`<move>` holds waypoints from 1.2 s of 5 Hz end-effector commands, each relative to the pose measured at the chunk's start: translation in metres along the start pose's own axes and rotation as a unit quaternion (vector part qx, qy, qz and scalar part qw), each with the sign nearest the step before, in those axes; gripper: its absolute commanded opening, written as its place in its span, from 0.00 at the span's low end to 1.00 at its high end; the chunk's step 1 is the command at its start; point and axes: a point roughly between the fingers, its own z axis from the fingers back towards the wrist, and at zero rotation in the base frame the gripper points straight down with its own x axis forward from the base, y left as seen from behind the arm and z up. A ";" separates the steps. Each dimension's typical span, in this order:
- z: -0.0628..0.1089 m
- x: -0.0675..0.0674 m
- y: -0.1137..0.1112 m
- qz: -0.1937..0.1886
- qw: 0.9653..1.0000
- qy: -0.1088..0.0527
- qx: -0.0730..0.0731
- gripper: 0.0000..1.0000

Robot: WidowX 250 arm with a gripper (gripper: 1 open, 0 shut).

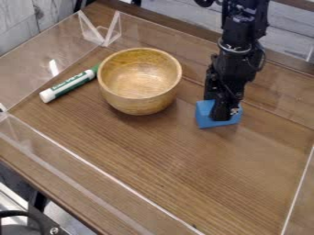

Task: Put the blue block in the brown bowl

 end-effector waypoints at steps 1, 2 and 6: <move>0.015 0.005 0.000 -0.006 1.000 -0.013 0.008 0.00; 0.015 0.003 -0.001 -0.008 1.000 -0.007 0.001 0.00; 0.013 -0.002 -0.004 -0.015 1.000 0.013 -0.023 0.00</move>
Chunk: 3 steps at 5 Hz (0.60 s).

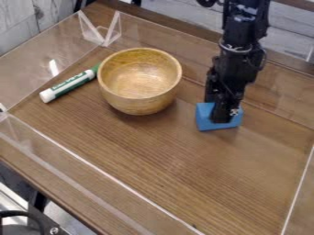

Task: Put the blue block in the brown bowl

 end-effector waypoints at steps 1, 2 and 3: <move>0.013 0.003 0.004 -0.001 1.000 -0.014 0.009 0.00; 0.012 0.003 0.004 -0.004 1.000 -0.010 0.004 0.00; 0.016 0.000 0.003 0.002 1.000 -0.009 0.002 0.00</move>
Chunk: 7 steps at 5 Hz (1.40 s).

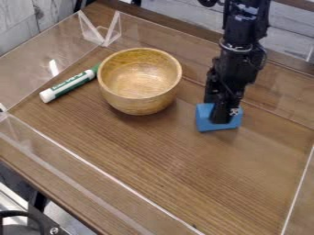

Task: Put the blue block in the brown bowl

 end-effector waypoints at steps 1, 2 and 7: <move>0.020 0.000 0.003 0.008 1.000 -0.019 0.014 0.00; 0.025 -0.002 0.003 0.015 1.000 -0.017 0.012 0.00; 0.052 -0.015 0.000 0.045 0.999 -0.009 0.004 0.00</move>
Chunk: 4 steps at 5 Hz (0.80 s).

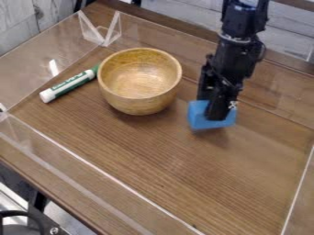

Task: Put the blue block in the brown bowl

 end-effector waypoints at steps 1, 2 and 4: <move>0.046 -0.007 0.001 0.012 0.999 -0.040 0.033 0.00; 0.064 -0.018 0.001 0.023 0.998 -0.041 0.039 0.00; 0.085 -0.052 0.017 0.074 0.994 -0.053 0.052 0.00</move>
